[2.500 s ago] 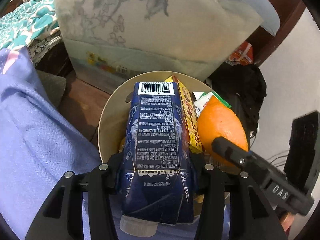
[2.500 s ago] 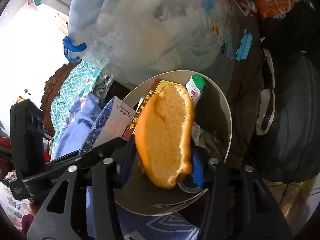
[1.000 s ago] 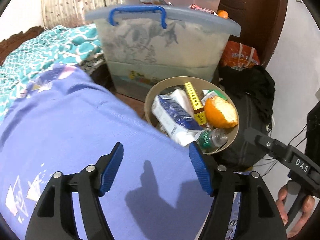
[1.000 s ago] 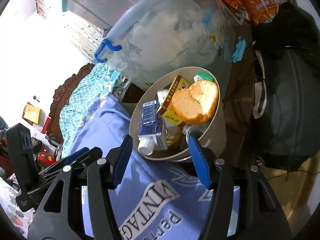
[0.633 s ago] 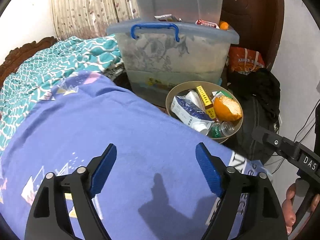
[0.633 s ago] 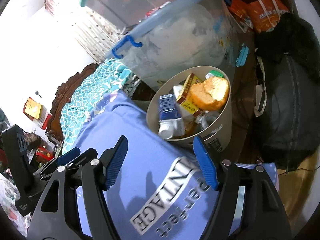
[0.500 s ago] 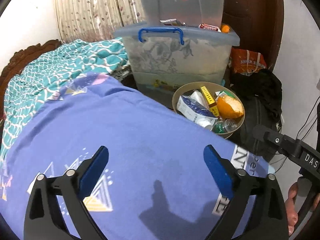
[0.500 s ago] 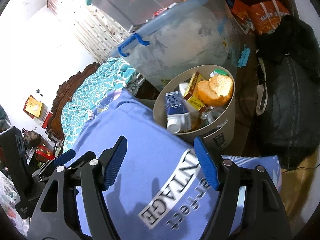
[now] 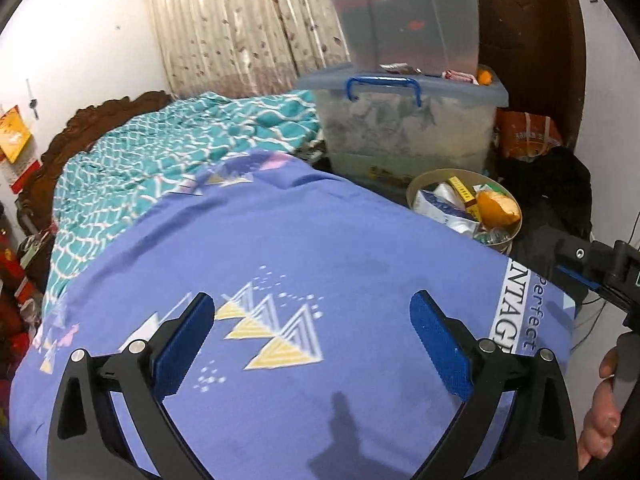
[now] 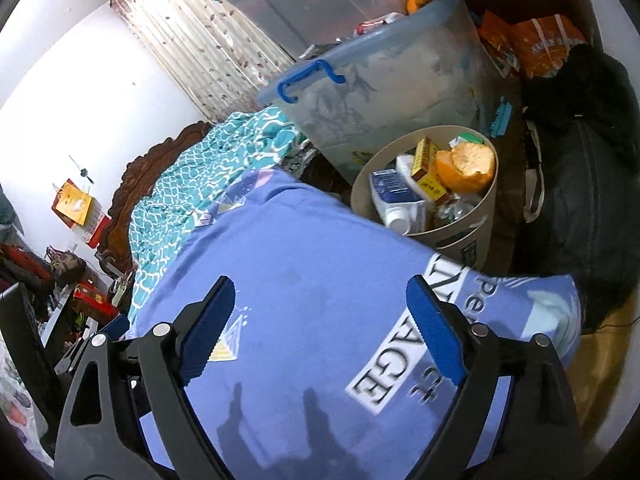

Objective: Collect trash

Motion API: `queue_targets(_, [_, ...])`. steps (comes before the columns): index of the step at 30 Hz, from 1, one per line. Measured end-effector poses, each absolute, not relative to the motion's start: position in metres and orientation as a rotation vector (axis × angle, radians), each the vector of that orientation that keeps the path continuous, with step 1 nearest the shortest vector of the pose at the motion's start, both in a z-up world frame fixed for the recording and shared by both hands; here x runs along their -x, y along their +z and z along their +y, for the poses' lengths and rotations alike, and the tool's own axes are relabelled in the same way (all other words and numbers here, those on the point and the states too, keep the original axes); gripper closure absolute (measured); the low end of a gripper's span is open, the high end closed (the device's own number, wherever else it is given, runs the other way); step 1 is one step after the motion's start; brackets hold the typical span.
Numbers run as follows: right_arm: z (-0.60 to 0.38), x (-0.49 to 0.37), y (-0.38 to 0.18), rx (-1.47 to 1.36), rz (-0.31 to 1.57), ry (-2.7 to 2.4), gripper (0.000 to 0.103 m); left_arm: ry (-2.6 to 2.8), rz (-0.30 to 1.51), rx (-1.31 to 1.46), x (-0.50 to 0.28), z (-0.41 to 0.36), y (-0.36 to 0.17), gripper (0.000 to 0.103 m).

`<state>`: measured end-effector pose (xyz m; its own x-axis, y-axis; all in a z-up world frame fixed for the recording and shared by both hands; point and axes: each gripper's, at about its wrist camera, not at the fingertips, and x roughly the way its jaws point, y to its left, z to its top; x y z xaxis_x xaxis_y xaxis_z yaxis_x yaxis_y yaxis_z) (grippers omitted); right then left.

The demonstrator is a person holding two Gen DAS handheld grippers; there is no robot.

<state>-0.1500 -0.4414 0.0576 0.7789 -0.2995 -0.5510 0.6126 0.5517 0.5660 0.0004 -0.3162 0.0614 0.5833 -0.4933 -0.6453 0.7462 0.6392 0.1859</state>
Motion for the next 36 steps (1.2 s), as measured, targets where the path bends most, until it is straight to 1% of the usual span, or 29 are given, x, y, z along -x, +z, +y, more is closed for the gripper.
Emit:
queue_targets(3, [-0.423,0.148,0.067,-0.788,0.411,-0.568,0.013,-0.746,0.587,-0.453,0.001,-0.298,0.067,0.009])
queue_targets(5, [-0.408,0.147,0.074,-0.756,0.405,-0.577,0.008,-0.731,0.591,-0.447,0.002,-0.287,0.069,0.009])
queue_targets(9, [-0.383,0.149,0.088,-0.689,0.395,-0.581,0.004,-0.706,0.594,-0.432,0.005,-0.267,0.075,0.009])
queue_targets(13, [-0.356,0.157,0.097,-0.635,0.381,-0.612,0.004,-0.701,0.581,-0.395,0.010,-0.247,0.082,0.009])
queue_targets(18, [-0.339,0.172,0.100,-0.642,0.373,-0.654,0.004,-0.706,0.562,-0.362,0.020,-0.230,0.092,0.009])
queue_targets(36, [-0.314,0.203,0.110,-0.648,0.350,-0.668,0.004,-0.737,0.532,-0.314,0.050,-0.212,0.111,0.009])
